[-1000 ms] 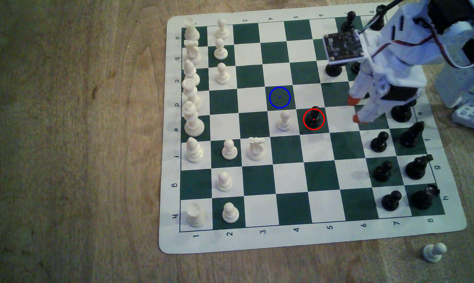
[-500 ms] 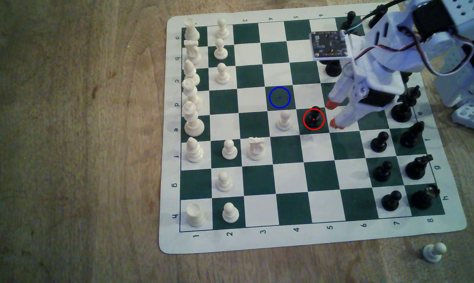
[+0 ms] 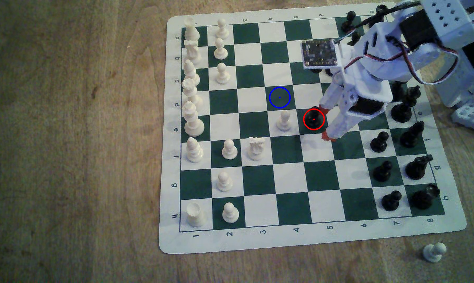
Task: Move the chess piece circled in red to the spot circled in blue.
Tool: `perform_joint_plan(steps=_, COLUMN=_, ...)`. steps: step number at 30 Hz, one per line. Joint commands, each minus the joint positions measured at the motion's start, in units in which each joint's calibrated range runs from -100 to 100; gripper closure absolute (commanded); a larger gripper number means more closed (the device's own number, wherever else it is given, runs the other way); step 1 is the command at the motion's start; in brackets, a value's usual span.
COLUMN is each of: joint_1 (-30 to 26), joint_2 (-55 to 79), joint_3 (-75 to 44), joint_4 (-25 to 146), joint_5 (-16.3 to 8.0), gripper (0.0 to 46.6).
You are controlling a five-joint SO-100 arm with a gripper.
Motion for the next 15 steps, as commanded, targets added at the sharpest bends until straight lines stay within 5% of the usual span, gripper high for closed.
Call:
perform_joint_plan(steps=1, joint_1=1.3, joint_2=0.3, joint_3=-2.6, joint_4=-1.0, joint_5=0.6, gripper=29.7)
perform_joint_plan(steps=15, joint_1=2.5, joint_2=1.6, joint_3=-6.0, joint_4=-2.6, joint_5=0.8, gripper=30.5)
